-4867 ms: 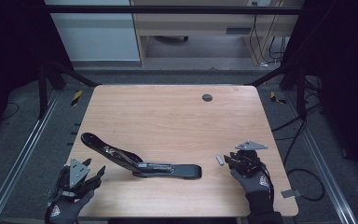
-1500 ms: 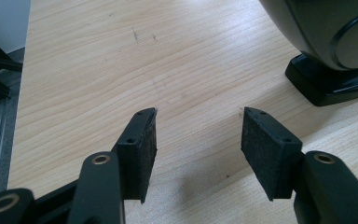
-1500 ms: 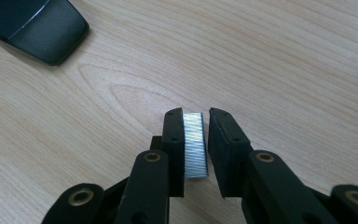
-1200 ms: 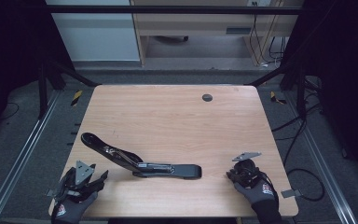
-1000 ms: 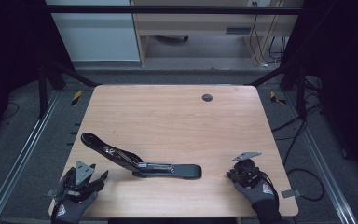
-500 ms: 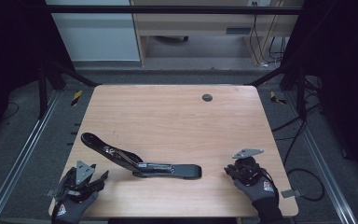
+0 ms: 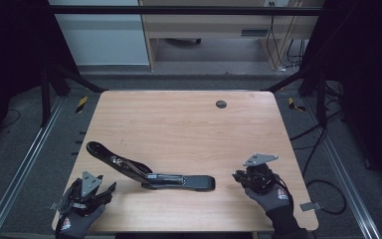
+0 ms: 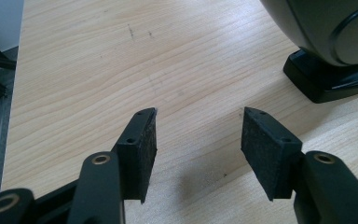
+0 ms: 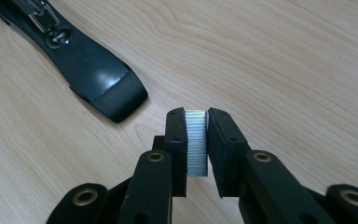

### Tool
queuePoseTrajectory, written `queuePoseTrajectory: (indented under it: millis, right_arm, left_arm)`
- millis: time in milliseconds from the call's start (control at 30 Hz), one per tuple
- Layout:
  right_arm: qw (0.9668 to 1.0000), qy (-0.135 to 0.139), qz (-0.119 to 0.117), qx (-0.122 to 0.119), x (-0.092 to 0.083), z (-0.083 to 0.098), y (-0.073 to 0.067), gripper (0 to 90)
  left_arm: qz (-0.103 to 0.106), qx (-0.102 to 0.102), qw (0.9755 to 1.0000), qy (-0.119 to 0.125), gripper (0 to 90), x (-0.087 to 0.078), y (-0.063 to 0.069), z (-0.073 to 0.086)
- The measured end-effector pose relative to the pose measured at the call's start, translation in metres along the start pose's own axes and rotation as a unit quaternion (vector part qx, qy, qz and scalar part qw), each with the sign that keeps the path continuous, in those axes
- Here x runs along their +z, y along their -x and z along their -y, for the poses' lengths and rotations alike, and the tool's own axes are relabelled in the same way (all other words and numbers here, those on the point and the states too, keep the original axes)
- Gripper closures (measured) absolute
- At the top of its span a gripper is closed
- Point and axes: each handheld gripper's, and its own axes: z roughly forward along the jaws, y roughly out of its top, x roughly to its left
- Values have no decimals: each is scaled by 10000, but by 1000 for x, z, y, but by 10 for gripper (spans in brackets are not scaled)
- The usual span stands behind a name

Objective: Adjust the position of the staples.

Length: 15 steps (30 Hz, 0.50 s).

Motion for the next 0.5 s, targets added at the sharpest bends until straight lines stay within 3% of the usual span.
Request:
queuePoseTrajectory:
  millis: [333,500]
  right_arm:
    - [9992,186,-212,-271,-1,-13,-6,783]
    - [9990,202,-275,-274,-1,-20,-8,783]
  left_arm:
    - [58,-25,10000,-3,450,1,-1,1]
    - [51,-44,10000,5,450,1,-2,1]
